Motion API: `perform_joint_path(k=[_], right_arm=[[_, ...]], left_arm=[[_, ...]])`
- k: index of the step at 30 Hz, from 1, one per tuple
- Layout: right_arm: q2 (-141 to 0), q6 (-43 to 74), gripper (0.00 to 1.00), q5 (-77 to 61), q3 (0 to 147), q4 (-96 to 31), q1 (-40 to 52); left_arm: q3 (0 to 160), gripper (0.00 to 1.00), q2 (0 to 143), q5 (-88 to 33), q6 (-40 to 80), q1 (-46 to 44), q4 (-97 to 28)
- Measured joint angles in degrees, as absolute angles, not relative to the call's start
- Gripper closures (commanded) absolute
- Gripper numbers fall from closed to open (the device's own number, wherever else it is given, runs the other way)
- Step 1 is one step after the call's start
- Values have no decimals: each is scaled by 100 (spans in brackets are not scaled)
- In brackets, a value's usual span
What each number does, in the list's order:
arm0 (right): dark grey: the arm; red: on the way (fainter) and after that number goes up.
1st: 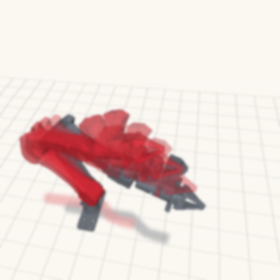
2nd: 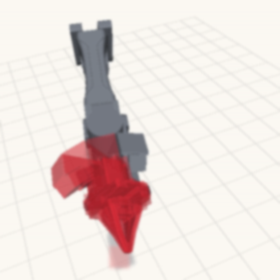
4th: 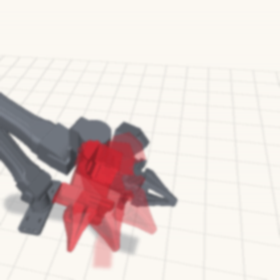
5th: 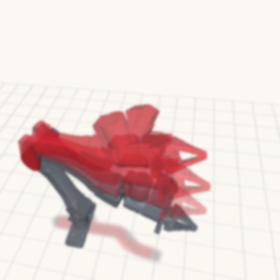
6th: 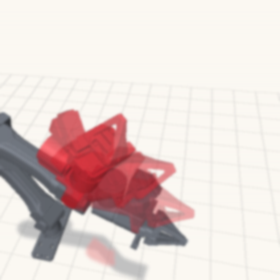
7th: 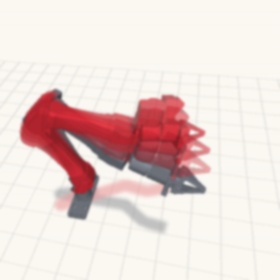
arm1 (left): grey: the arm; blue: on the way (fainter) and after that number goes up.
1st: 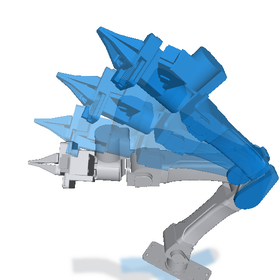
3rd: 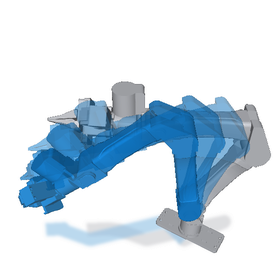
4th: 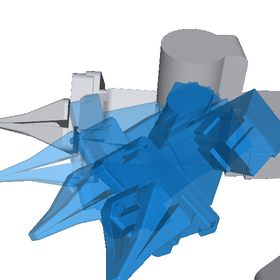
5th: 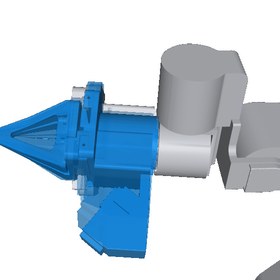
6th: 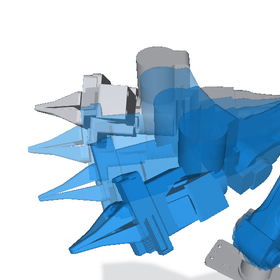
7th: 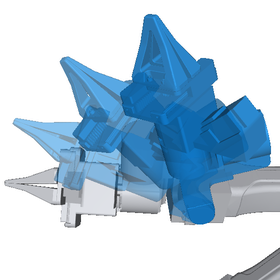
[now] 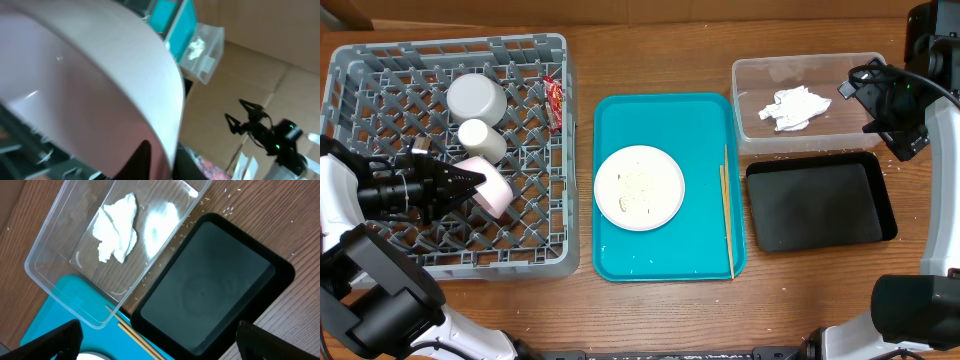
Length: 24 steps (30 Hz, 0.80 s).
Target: Sort waste into correct bins and load items into the dishwasher
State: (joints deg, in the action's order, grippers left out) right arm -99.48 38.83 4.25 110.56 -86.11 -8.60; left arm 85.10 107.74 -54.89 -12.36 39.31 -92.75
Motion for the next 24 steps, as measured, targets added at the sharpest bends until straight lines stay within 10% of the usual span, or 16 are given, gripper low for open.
perform_joint_path(k=[5,18,22,24], right_arm=[[-9948,3885,0,427,11056,-8608,-860],[-9948,3885,0,427,11056,-8611,-860],[-9948,3883,0,427,11056,-8606,-860],[-9948,3881,0,427,11056,-8608,-858]], left_arm=[[8812,62,10766,-4700,-679,3931,-9349],[9996,58,10777,-2729,746,3861,-9662],[10331,2,10779,-2121,1033,3881,-9633],[10381,0,10779,-1881,1149,3916,-9620]])
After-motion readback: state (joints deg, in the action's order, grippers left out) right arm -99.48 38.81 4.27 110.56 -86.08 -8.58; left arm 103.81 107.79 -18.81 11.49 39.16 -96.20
